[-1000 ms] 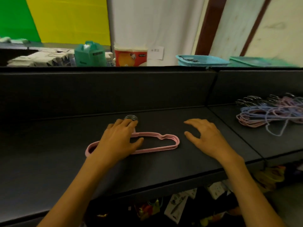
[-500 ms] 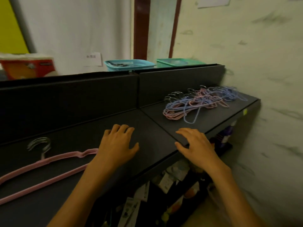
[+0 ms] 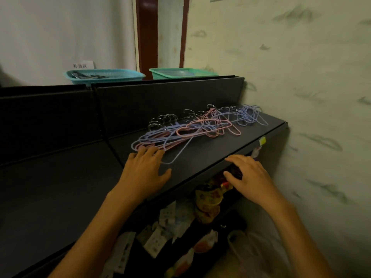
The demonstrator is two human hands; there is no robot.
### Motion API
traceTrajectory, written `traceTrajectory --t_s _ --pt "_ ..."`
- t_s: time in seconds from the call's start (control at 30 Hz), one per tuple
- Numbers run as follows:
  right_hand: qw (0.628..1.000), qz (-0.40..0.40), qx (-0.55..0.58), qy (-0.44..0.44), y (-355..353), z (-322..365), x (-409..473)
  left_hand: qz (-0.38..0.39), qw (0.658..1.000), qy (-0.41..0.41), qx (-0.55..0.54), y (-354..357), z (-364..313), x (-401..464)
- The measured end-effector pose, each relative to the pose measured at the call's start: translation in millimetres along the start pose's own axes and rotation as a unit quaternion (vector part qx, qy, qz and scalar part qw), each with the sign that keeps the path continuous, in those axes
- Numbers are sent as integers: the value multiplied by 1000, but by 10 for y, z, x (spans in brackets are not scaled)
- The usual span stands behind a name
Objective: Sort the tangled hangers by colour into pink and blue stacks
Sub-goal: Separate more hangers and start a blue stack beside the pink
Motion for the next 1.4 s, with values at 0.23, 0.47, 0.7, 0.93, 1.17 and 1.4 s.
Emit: traceTrajectory --t_s 0.23,0.47,0.7,0.93,1.17,1.4 --pt "1000 25 14 4 199 -645 490 5 998 -58 -1 337 -299 744" --pt "998 54 19 -28 348 -1046 1422 43 992 -116 16 552 -247 1341" --pt "986 111 60 -107 643 -913 2299 50 986 -161 -1 615 -102 1511" --pt "966 196 106 -129 935 -1006 2714 36 974 -225 6 606 -185 1402" --pt "944 201 163 -203 998 -1142 2897 2 944 -328 37 682 -418 1344" --pt "936 183 176 -244 1010 -1339 3024 -75 903 -418 68 737 -582 1205"
Point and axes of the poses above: each hand's wrist, its own x-axis towards the middle knuckle, its own y-axis out of the palm, z = x × y, the point moved 4 cm from there along x, towards the middle knuckle, and after that the axes turned 1 degree about -z, right-handed, at the moved point
